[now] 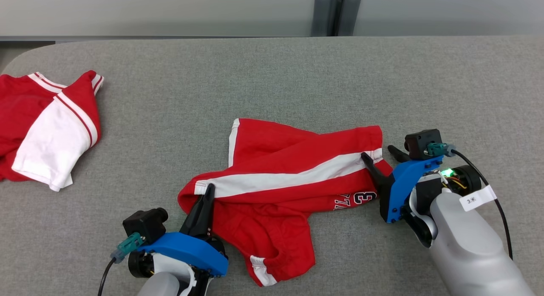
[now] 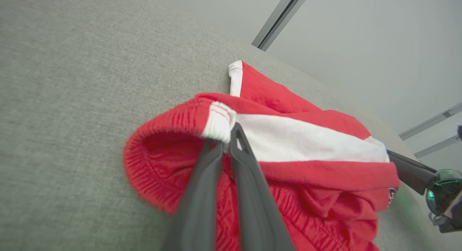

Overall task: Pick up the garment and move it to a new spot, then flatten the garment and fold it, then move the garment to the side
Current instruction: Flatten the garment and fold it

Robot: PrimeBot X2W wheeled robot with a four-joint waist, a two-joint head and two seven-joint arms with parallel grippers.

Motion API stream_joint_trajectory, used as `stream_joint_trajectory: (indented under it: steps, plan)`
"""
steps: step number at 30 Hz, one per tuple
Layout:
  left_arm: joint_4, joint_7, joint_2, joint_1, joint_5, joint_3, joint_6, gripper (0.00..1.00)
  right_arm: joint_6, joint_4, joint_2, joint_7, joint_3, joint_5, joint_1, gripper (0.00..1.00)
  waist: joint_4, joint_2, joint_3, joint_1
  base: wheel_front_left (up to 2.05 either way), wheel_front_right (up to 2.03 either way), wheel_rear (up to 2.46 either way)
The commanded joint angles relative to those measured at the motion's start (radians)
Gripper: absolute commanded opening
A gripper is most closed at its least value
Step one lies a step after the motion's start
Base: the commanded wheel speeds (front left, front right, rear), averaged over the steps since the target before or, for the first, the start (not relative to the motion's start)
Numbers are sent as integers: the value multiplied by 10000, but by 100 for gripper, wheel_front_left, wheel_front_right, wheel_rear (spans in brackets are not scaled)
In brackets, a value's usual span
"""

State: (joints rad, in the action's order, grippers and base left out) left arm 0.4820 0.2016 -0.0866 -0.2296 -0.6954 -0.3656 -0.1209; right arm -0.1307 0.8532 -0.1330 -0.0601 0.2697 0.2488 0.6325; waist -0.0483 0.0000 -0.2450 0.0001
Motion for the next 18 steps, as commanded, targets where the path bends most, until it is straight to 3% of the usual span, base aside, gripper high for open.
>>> stream_joint_trajectory:
  steps: [1,6,11,18]
  plan:
    - [-1,45,-45,-209,-16,7,-37,0,-1,104,-57,61,144,172,195,100,-22,0,-25,-1,0,0,0]
    - [-37,124,-116,-196,-54,27,-40,0,-1,200,-55,176,788,731,264,100,28,0,-49,-1,0,0,0]
    - [-68,142,-192,-169,-48,53,21,0,-1,49,-165,361,1403,1052,382,79,146,0,-106,-1,0,0,0]
    - [-130,101,-253,-226,-69,34,72,0,-1,-30,-191,516,1962,1367,625,69,212,0,-191,-1,0,0,0]
